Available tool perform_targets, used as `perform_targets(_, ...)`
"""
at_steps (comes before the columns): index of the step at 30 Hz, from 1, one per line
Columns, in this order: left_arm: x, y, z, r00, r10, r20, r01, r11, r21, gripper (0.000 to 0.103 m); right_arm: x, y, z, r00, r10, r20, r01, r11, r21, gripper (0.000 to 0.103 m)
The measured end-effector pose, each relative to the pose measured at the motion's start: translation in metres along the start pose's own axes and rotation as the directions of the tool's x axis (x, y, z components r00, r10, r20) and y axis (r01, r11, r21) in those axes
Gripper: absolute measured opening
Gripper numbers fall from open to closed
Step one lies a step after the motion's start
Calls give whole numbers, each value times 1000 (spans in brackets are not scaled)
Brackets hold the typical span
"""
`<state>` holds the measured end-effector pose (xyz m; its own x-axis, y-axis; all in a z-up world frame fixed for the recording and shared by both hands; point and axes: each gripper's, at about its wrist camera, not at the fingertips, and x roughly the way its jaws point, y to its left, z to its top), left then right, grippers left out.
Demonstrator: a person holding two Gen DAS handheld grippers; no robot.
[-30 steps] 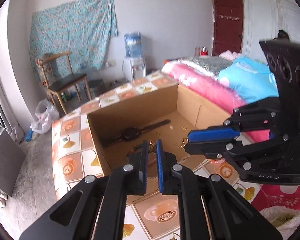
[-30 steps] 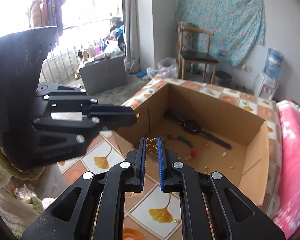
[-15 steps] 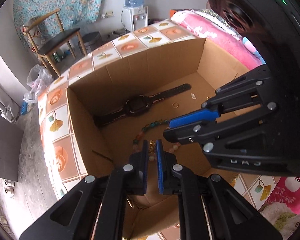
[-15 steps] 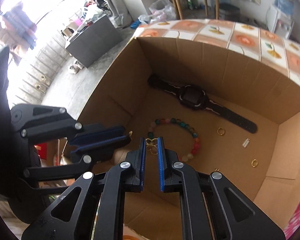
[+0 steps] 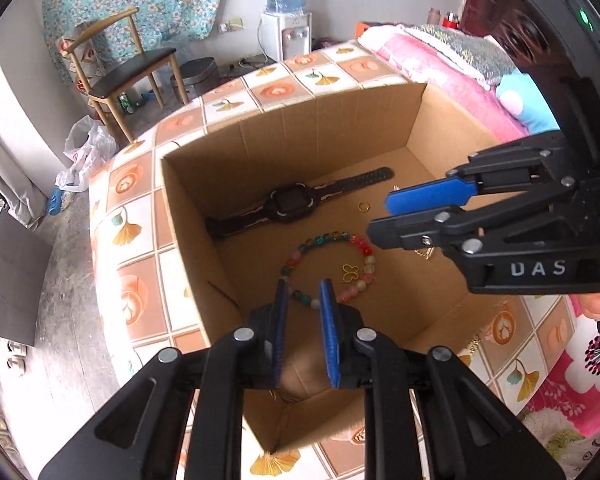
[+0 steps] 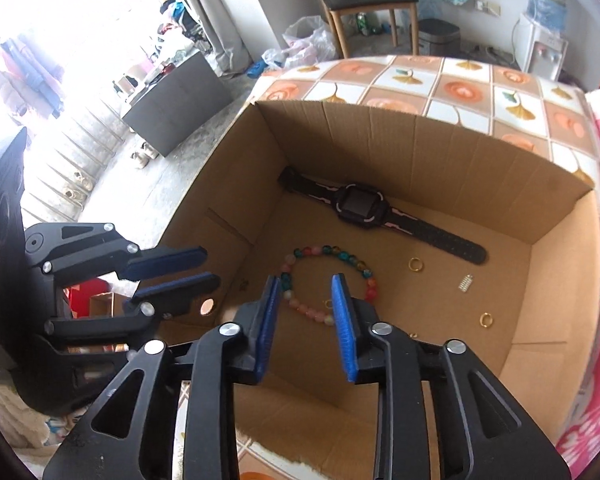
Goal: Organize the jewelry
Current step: 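Withdraw the right tool from the box toward the pink-orange bead bracelet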
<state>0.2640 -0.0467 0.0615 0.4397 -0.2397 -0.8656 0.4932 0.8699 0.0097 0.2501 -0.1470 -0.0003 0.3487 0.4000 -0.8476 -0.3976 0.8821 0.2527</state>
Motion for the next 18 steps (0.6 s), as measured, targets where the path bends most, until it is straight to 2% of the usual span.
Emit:
perform_targets(3, -19, 2, -11, 999, -12, 46, 13, 1000, -17, 20, -17, 5, -11, 999, -12, 40, 13, 1000, -14, 32)
perform_targets(5, -35, 1, -24, 996, -13, 87, 15, 1000, -18, 30, -31, 8, -22, 997, -8, 75, 10, 1000, -25, 36)
perform_targets(8, -55, -2, -47, 990, 1, 142, 0, 1000, -12, 40, -58, 14, -47, 991, -11, 134, 17, 999, -42, 41)
perform_targets(11, -79, -6, -81, 978, 3, 208, 1, 1000, -21, 51, -82, 18, -81, 983, 20, 180, -11, 999, -52, 45)
perform_targets(15, -98, -24, -129, 963, -6, 270, 12, 1000, -19, 58, -90, 20, -128, 983, 43, 181, -39, 999, -24, 45)
perform_targets(18, -89, -38, -155, 966, -23, 256, 32, 999, -30, 59, -78, 20, -160, 986, 20, 164, -23, 1000, 17, 45)
